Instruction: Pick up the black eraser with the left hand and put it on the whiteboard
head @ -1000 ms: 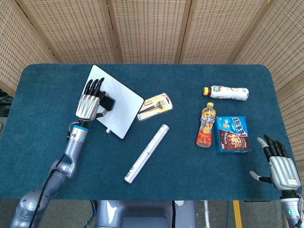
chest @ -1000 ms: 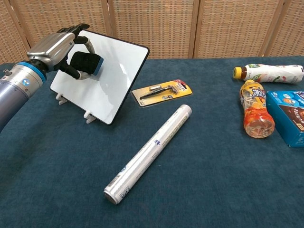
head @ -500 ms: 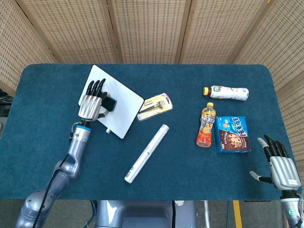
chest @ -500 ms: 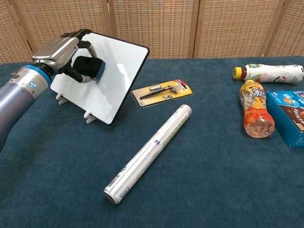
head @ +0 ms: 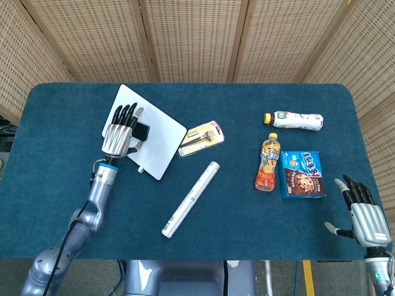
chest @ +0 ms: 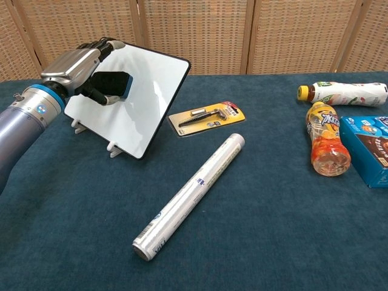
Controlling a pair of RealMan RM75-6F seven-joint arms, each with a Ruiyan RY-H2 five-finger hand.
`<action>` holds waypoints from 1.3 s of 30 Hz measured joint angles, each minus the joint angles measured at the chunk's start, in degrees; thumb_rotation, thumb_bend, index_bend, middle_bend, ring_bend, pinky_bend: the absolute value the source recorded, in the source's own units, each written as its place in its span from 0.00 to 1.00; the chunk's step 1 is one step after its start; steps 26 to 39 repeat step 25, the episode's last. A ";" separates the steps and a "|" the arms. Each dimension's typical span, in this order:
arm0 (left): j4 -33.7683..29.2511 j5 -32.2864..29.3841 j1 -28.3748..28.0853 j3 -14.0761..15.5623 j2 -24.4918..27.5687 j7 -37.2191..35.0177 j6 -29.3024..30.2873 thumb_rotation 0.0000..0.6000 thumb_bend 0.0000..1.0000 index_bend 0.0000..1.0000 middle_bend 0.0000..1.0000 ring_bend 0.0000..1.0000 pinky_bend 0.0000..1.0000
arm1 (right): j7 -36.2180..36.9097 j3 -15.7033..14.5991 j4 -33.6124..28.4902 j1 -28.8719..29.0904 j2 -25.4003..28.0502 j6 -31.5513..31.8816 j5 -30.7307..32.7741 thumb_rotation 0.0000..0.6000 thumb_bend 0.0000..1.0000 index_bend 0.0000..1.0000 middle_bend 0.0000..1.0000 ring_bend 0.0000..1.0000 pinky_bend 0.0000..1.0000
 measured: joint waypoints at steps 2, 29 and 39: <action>0.03 0.05 0.06 0.13 0.06 -0.26 0.28 1.00 0.26 0.00 0.00 0.00 0.00 | 0.00 0.00 0.01 0.00 0.00 -0.01 0.00 1.00 0.00 0.00 0.00 0.00 0.00; -24.04 5.28 13.60 8.16 25.32 -10.70 11.23 1.00 0.00 0.00 0.00 0.00 0.00 | -0.82 0.09 -0.26 -0.01 -0.05 0.35 -0.05 1.00 0.00 0.00 0.00 0.00 0.00; -24.04 5.28 13.60 8.16 25.32 -10.70 11.23 1.00 0.00 0.00 0.00 0.00 0.00 | -0.82 0.09 -0.26 -0.01 -0.05 0.35 -0.05 1.00 0.00 0.00 0.00 0.00 0.00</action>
